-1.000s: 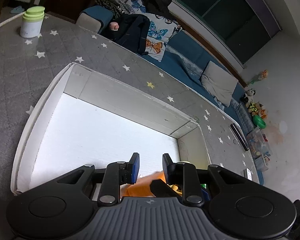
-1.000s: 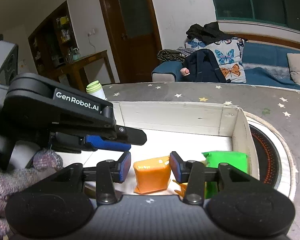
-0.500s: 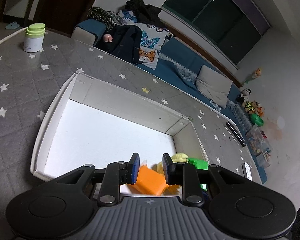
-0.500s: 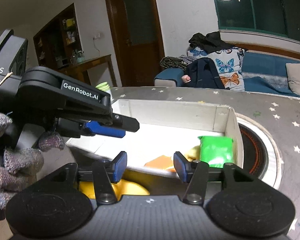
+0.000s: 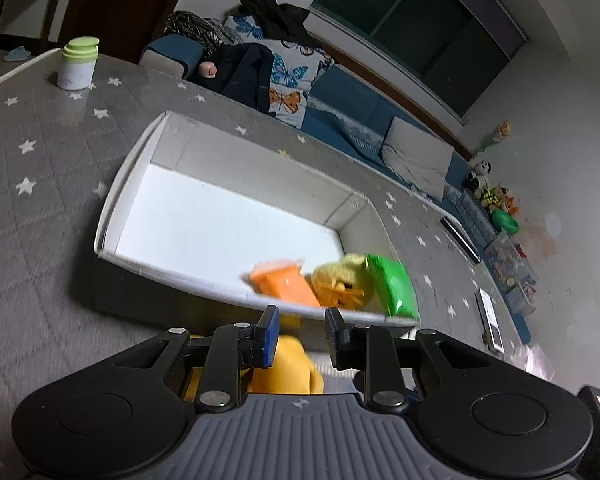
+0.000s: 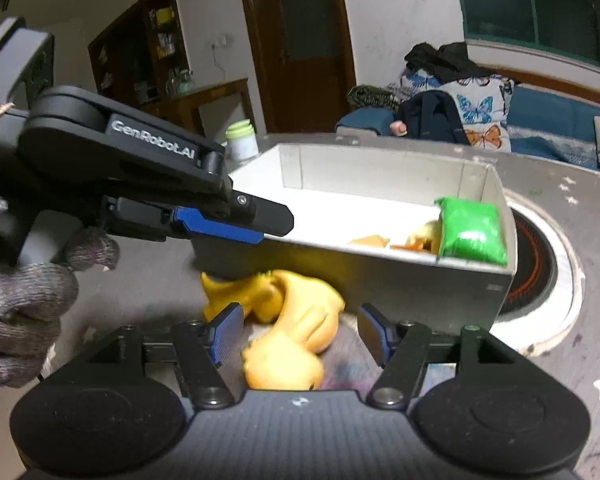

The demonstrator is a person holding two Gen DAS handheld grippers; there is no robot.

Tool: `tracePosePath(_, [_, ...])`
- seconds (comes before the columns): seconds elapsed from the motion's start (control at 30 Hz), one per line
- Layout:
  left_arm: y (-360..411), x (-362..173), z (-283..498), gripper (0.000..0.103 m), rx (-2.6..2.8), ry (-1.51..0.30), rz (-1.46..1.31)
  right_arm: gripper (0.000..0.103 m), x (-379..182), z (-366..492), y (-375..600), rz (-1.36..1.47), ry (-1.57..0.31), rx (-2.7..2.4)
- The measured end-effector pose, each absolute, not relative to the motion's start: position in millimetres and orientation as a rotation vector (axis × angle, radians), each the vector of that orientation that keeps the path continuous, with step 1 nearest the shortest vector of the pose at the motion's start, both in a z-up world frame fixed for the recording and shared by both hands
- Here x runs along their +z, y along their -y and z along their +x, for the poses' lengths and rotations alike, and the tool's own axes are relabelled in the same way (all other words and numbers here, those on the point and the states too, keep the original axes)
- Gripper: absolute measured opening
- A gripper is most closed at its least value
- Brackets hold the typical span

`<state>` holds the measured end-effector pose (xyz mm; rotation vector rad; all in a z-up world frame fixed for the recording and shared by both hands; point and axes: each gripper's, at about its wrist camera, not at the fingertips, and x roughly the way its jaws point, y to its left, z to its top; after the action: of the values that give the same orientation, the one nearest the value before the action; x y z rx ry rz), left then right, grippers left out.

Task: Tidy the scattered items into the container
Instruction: 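Move the left tool to the tall yellow rubber toy beside the box, then close the left tool on the tall yellow toy and lift it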

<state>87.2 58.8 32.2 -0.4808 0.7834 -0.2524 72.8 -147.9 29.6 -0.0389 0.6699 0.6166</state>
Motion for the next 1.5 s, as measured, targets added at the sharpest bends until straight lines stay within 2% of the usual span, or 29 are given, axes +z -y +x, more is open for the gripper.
tracePosePath(0.7, [-42.7,1.7,86.5,0.031,-0.304,-0.913,-0.434,0.064,2.8,82.0,134.4,-0.054,-0.761,0.643])
tracePosePath(0.8, [-42.6,-1.7,89.4,0.036,-0.31,-0.922,-0.44,0.064,0.5,83.3,131.4,-0.056,-0.768,0.647])
tracePosePath(1.0, [-42.3,-3.0,87.7,0.036,-0.322,-0.918,-0.426,0.063,-5.5,88.1,129.1,-0.049,-0.781,0.643])
tracePosePath(1.13, [-40.9,-2.3,86.7,0.037,-0.32,-0.928,-0.42,0.059,-8.0,89.2,129.6,-0.047,-0.782,0.634])
tracePosePath(1.5, [-36.5,-6.3,88.5,0.043,-0.31,-0.952,-0.393,0.058,-10.2,86.2,123.3,-0.079,-0.765,0.625])
